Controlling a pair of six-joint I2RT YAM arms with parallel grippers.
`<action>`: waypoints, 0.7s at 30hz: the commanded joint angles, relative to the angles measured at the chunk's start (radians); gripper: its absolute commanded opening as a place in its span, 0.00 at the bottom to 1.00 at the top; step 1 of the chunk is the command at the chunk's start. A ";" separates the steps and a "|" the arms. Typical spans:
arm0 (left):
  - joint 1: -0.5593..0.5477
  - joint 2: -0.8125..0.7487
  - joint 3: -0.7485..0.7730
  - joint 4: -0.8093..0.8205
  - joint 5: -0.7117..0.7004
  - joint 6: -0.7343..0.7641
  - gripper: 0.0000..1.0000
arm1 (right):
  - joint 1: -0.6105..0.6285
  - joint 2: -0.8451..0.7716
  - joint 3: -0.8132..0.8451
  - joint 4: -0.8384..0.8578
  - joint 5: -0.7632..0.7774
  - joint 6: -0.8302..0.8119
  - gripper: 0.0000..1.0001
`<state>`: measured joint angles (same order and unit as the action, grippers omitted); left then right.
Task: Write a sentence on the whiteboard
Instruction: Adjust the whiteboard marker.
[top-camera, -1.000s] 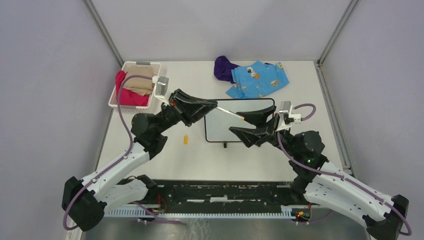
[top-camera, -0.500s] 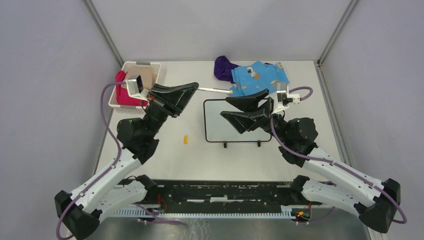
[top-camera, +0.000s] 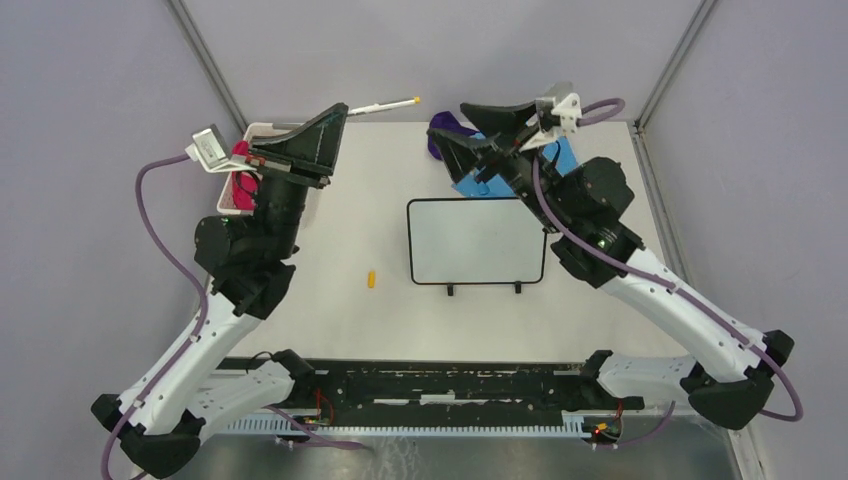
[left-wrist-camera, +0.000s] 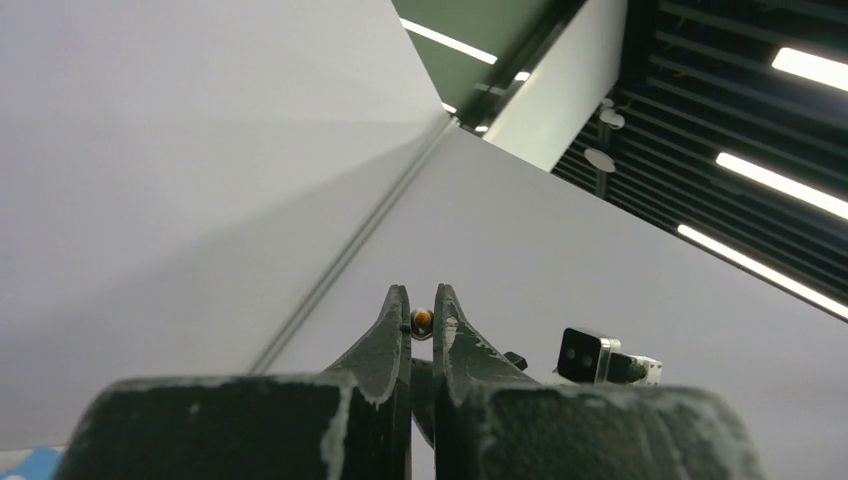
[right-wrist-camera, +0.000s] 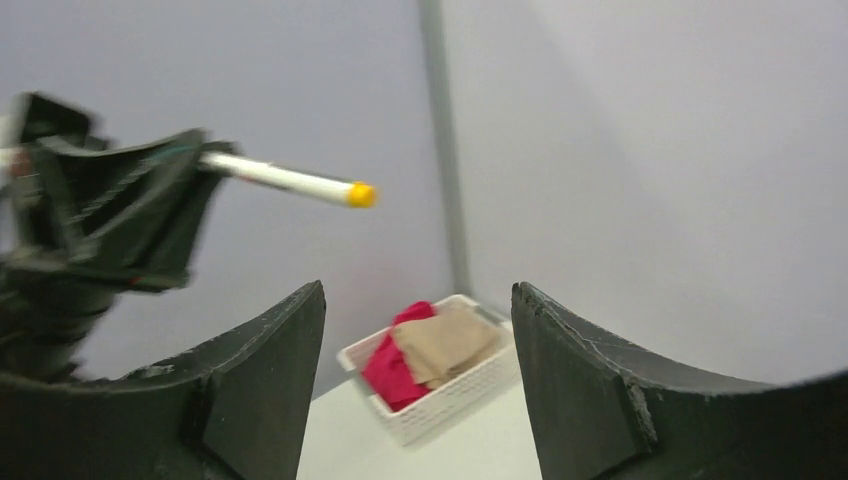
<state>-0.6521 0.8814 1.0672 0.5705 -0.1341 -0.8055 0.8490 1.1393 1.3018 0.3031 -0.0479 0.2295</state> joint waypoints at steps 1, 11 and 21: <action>-0.003 0.019 0.089 -0.074 -0.145 0.158 0.02 | -0.018 0.110 0.134 -0.125 0.436 -0.216 0.74; -0.003 0.062 0.095 -0.035 -0.150 0.248 0.02 | -0.133 0.280 0.254 -0.210 0.846 -0.436 0.73; -0.003 0.031 0.046 -0.042 -0.110 0.188 0.02 | -0.159 -0.038 -0.058 -0.223 0.287 0.016 0.76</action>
<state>-0.6521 0.9405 1.1149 0.5098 -0.2527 -0.6243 0.6888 1.2465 1.3582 0.0006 0.4843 0.0719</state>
